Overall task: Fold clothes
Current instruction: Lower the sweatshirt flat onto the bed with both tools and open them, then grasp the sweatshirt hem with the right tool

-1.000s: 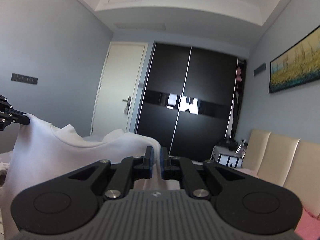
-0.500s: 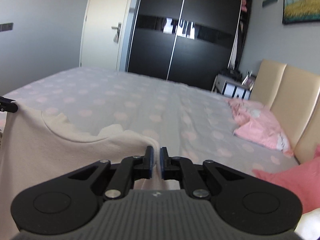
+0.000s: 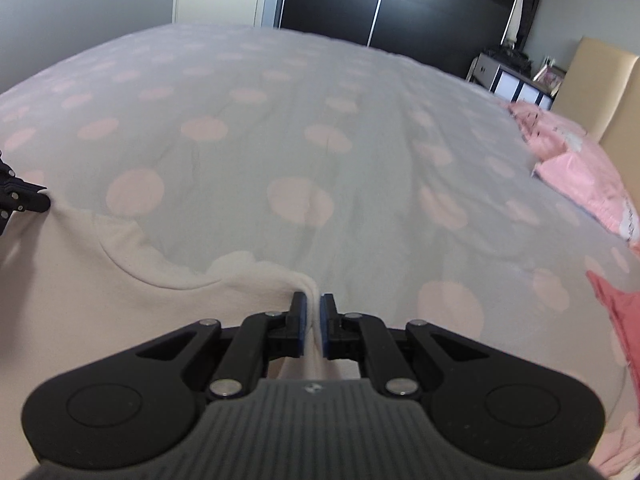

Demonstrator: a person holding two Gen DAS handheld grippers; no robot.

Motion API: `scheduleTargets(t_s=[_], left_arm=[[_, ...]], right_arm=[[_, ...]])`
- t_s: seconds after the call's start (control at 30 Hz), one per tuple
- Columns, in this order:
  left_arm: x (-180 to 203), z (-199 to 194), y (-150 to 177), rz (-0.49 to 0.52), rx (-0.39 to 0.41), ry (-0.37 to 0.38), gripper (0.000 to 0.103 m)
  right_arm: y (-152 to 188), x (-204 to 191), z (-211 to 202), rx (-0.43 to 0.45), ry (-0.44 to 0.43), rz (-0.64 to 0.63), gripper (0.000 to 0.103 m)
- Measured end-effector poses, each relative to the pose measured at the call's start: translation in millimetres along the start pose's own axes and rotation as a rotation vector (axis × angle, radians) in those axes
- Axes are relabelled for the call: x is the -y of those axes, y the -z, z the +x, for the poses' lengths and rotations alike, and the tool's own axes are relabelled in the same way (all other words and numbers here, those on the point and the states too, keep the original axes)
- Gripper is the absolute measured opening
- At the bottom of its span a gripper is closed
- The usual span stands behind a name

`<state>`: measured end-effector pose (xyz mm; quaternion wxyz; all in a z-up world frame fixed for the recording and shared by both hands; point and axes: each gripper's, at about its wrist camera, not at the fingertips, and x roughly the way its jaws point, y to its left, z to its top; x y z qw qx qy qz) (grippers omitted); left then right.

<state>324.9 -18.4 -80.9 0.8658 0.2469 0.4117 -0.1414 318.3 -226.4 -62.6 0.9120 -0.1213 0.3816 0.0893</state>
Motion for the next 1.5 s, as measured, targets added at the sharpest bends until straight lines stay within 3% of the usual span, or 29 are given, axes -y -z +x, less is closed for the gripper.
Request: scheduleTargets(t_s=[0.13, 0.2, 0.27, 0.3, 0.57, 0.9, 1.23, 1.4, 1.5], left_arm=[[2, 2, 6, 0.007, -0.011, 0.008, 0.003], [-2, -3, 8, -0.005, -0.007, 0.015, 0.014], [-10, -14, 12, -0.029, 0.005, 0.026, 0.035], [-16, -20, 14, -0.046, 0.015, 0.025, 0.036], [-67, -72, 38, -0.169, 0.031, 0.014, 0.037], [-76, -147, 105, -0.140, -0.046, 0.060, 0.043], [-37, -194, 197, -0.190, -0.166, 0.140, 0.043], [-18, -198, 227, -0.214, -0.216, 0.153, 0.044], [-12, -198, 241, -0.250, -0.242, 0.156, 0.044]], right_arm=[[9, 1, 21, -0.090, -0.018, 0.027, 0.012], [12, 4, 25, -0.112, -0.026, 0.037, 0.019], [11, 8, 18, -0.105, -0.022, 0.056, 0.033], [10, 13, 13, -0.094, -0.022, 0.076, 0.037], [11, 37, -41, -0.056, -0.041, 0.164, 0.037], [47, 42, -120, -0.100, -0.086, 0.174, 0.037], [138, 7, -195, -0.198, -0.157, 0.177, 0.043], [191, 0, -216, -0.284, -0.115, 0.167, 0.049], [215, 16, -225, -0.323, -0.105, 0.261, 0.053]])
